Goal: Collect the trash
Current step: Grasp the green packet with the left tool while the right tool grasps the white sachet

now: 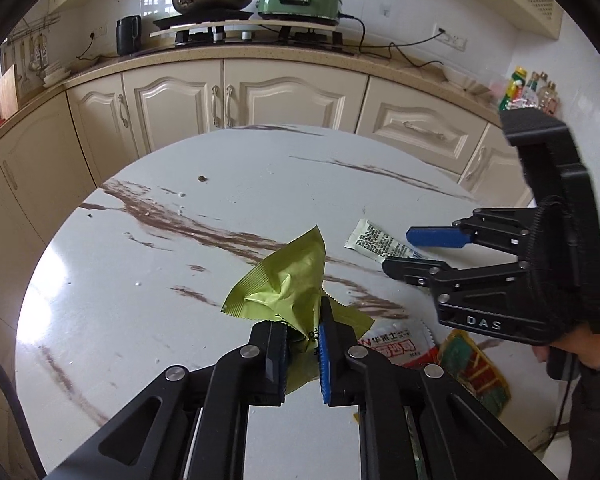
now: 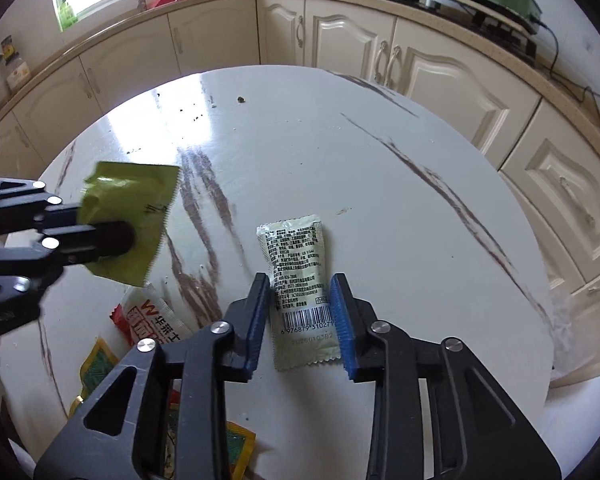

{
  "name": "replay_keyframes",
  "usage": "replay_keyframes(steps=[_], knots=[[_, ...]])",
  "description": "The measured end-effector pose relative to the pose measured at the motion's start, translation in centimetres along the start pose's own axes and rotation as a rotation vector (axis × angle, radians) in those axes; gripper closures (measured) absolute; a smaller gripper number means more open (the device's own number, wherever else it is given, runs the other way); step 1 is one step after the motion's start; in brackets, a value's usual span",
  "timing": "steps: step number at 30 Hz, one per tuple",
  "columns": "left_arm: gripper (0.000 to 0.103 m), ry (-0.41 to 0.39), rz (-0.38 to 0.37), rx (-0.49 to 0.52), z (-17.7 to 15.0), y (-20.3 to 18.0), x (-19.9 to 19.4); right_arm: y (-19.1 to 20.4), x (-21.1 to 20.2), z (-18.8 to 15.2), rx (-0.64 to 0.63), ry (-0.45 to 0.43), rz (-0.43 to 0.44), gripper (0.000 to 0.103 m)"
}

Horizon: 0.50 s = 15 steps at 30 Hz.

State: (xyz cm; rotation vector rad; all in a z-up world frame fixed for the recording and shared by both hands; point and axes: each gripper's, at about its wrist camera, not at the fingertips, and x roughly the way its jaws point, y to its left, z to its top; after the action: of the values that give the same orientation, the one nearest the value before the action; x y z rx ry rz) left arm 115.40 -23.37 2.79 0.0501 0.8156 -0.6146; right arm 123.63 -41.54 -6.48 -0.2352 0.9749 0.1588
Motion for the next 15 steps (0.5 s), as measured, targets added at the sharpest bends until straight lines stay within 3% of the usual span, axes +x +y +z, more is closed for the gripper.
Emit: replay_keyframes(steps=[2,4,5,7,9,15], knots=[[0.095,0.001,-0.002,0.000,-0.1,0.4,-0.7,0.0,0.2,-0.1,0.021,-0.005,0.028,0.055],[0.095,0.002,0.003,-0.006,-0.5,0.7,-1.1,0.2,0.2,0.1,0.020,-0.010,0.019,0.057],[0.095,0.003,-0.005,-0.012,-0.6,0.8,-1.3,0.3,0.3,0.2,0.022,-0.010,0.024,0.059],[0.095,0.000,-0.014,-0.023,0.0,2.0,-2.3,0.5,0.2,0.3,0.034,-0.007,0.026,0.081],[0.095,-0.006,-0.027,-0.026,0.3,2.8,-3.4,1.1,0.0,0.3,0.030,0.007,-0.004,0.090],[0.095,-0.054,-0.059,-0.036,0.7,5.3,-8.2,3.0,-2.9,0.4,0.067,-0.050,-0.022,0.095]])
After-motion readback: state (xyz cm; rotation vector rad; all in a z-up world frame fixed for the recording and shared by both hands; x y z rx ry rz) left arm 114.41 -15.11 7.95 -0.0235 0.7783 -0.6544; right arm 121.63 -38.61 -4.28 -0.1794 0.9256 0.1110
